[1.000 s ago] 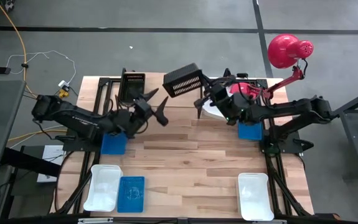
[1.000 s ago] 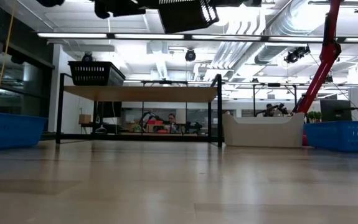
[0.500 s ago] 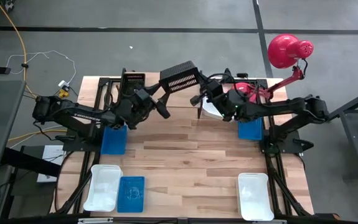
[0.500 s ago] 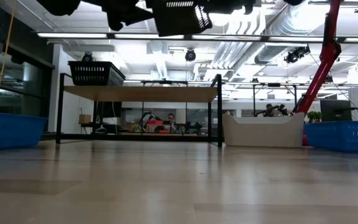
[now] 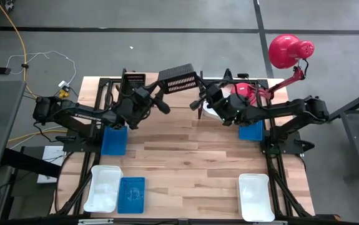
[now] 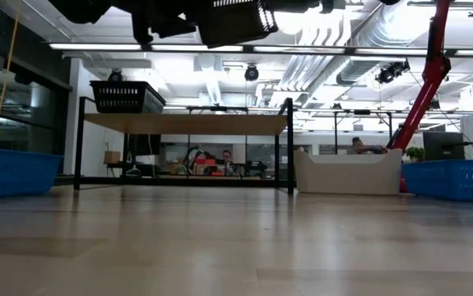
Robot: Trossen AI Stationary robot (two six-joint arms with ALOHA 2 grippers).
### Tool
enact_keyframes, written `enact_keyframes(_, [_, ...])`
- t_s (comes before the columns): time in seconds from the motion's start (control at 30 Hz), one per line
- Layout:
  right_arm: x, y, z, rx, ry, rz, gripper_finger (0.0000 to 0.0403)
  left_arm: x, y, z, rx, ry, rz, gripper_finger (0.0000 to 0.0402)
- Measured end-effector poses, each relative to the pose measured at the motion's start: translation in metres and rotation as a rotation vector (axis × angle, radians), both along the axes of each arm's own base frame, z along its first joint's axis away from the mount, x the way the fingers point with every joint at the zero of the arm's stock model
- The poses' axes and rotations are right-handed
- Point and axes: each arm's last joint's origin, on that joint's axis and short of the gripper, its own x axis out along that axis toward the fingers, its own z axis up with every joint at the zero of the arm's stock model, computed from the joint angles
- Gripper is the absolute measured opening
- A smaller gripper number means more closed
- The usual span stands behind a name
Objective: Stack baskets on shelf by color
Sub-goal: Stack the black bin on the black bin on the shelf
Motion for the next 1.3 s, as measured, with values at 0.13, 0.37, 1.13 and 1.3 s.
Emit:
enact_keyframes(0.13, [0.0,0.002,0.0,-0.002,0.003,0.009,0.0,0.0,0.0,0.0,0.006,0.002,-0.01,0.0026])
enact_keyframes(0.37, [-0.001,0.004,-0.001,0.008,0.023,-0.056,0.0047,0.0,-0.001,0.0,0.019,0.038,0.022,0.0003])
enact_keyframes(1.13, [-0.042,0.05,0.033,0.016,0.026,0.058,0.0288,-0.042,-0.001,0.047,0.151,0.174,0.235,0.0])
enact_keyframes(1.3, [-0.052,0.055,0.033,0.021,0.09,0.06,0.0288,-0.059,-0.019,0.092,0.176,0.482,0.29,0.0])
